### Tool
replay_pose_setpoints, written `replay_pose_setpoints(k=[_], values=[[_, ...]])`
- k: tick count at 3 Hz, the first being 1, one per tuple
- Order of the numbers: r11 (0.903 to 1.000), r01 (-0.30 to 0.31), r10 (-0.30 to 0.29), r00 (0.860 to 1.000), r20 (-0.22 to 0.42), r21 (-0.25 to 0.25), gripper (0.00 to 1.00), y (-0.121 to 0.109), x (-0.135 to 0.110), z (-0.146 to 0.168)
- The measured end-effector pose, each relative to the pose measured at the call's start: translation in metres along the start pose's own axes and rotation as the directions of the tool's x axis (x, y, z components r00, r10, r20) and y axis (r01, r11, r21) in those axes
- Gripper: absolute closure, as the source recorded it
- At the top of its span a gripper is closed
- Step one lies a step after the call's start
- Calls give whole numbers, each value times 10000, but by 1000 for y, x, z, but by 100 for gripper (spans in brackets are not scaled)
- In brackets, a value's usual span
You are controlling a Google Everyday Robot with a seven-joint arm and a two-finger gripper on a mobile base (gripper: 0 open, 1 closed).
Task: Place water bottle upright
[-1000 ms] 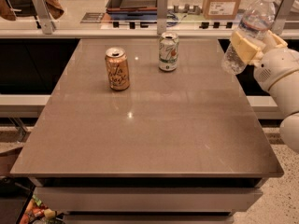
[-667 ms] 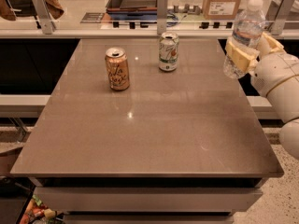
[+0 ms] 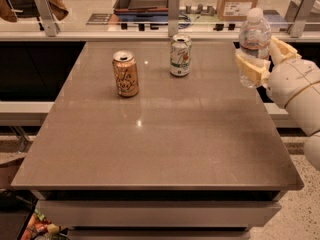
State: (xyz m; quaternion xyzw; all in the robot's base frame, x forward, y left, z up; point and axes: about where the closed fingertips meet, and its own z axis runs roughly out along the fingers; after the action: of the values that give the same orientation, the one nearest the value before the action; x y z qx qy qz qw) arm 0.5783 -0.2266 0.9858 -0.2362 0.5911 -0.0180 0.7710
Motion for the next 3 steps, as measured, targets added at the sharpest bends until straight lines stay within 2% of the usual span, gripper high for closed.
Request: replay_pose_setpoints(k=[1, 2, 3], values=[[9973, -570, 563, 9983, -157, -456, 100, 9, -3, -1], [9830, -1651, 1632, 9861, -307, -798, 100, 16, -12, -5], [9548, -2736, 2710, 9618, -373, -1159, 100, 28, -24, -10]])
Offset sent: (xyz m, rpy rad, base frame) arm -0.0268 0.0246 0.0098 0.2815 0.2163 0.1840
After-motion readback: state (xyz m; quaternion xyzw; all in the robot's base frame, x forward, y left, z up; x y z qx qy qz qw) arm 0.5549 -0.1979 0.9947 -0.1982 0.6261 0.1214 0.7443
